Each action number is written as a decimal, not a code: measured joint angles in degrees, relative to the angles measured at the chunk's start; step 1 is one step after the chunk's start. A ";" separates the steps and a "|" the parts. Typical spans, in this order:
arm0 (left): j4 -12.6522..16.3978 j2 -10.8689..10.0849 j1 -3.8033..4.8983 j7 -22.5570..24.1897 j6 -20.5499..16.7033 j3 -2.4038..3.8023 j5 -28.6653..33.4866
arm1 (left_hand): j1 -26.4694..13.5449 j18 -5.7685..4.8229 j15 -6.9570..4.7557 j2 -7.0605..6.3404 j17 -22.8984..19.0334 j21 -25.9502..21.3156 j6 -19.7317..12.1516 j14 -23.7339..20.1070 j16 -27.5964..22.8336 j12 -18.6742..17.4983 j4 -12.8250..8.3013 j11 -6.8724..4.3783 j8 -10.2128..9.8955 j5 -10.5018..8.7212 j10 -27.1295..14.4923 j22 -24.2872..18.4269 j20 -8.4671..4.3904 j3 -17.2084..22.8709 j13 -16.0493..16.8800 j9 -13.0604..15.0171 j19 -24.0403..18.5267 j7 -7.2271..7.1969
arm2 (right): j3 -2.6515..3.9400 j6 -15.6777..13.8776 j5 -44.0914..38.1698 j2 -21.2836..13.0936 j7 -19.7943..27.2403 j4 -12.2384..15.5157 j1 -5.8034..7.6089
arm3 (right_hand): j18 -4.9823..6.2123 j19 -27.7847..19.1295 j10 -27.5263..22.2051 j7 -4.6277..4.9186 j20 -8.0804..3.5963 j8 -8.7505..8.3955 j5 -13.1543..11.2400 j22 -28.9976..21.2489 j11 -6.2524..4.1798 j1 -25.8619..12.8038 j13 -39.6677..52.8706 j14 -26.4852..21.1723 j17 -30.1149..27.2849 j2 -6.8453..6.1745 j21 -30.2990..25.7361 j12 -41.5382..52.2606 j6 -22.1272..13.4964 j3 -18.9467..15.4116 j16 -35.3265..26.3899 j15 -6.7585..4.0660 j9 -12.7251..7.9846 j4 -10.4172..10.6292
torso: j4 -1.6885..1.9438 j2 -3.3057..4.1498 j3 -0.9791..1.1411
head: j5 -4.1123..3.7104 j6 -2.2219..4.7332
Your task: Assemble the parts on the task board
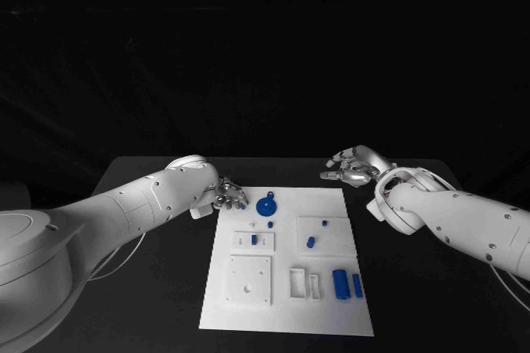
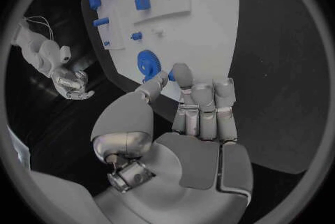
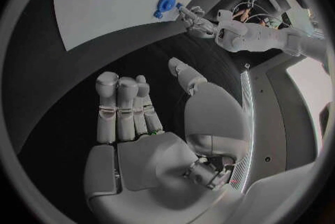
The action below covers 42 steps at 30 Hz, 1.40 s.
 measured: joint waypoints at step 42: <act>8.57 -6.28 -0.01 0.10 -5.00 0.02 4.54 | 3.92 -1.41 -1.34 5.72 0.21 0.45 3.87 2.41 1.34 0.52 -6.88 -1.83 2.45 10.99 2.65 -0.08 -0.93 1.80 -0.48 -0.75 2.18 -0.43 | 0.00 0.24 0.00 -0.01 0.01 -0.25 0.00 | 0.00 -0.01 0.00 0.11 -0.23 0.00 0.22 0.09 0.00 -0.22 -0.11 -0.01 0.00 0.22 0.00 0.07 0.01 -0.16 0.00 0.01 0.01 0.16 | 0.14 -0.14 0.06 | 0.34 0.51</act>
